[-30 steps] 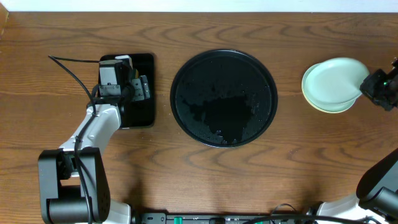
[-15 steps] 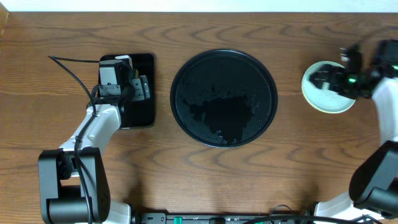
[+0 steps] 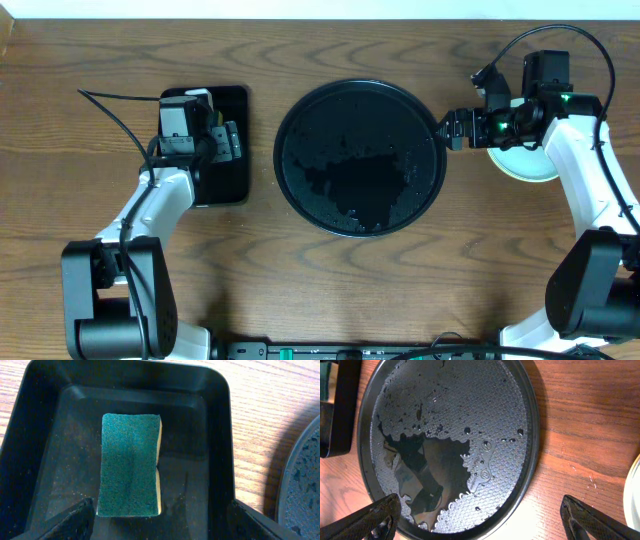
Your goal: Clean dirty plates on tray and stack at the side
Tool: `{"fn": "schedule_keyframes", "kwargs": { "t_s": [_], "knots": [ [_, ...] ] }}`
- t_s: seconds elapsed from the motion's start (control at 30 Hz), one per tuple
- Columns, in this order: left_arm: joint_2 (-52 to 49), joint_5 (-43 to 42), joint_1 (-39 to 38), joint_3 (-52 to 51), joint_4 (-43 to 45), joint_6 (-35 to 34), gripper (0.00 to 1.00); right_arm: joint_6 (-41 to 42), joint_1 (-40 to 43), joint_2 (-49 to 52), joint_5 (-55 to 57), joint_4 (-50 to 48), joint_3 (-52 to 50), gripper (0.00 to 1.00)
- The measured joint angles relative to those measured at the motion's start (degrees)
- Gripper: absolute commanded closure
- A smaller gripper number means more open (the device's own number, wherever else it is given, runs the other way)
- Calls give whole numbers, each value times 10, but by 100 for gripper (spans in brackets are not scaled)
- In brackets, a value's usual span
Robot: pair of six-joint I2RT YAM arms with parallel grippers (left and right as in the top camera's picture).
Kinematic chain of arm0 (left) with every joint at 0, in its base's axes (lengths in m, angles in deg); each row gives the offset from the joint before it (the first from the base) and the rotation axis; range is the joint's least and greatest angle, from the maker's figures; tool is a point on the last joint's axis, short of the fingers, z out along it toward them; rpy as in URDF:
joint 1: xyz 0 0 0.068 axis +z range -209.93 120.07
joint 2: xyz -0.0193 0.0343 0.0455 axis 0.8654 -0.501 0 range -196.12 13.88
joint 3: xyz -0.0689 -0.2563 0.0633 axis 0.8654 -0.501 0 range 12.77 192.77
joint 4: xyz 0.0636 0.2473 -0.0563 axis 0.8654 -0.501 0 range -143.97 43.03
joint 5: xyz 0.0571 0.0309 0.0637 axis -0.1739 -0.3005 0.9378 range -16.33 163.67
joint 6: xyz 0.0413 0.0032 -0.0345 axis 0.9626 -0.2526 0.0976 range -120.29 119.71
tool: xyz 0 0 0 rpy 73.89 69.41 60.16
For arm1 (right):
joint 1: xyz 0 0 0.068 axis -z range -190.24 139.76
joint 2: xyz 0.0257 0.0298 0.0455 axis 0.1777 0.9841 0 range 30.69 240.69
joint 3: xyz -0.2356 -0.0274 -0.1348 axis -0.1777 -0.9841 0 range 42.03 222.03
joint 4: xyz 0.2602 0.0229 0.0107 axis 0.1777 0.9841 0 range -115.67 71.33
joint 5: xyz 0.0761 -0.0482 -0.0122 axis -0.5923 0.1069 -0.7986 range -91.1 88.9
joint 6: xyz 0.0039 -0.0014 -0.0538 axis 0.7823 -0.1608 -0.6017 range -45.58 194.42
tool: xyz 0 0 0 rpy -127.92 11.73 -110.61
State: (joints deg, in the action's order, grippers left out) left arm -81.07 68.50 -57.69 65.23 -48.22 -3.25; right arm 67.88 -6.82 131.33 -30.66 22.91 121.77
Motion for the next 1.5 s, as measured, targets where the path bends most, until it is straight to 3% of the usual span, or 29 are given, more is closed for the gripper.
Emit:
{"fn": "schedule_keyframes", "kwargs": {
  "t_s": [0.37,0.63,1.07,1.27,1.5],
  "knots": [
    [0,0,0,0,0,0,15,0,-25,-42,70,1,-2,1],
    [0,0,0,0,0,0,16,-1,-75,-289,92,0,-3,1],
    [0,0,0,0,0,0,16,-19,-76,-666,162,46,-35,1],
    [0,0,0,0,0,0,15,-34,-76,-841,169,-105,-232,1],
    [0,0,0,0,0,0,15,-19,-67,-977,116,-462,-536,1]
  ]
}}
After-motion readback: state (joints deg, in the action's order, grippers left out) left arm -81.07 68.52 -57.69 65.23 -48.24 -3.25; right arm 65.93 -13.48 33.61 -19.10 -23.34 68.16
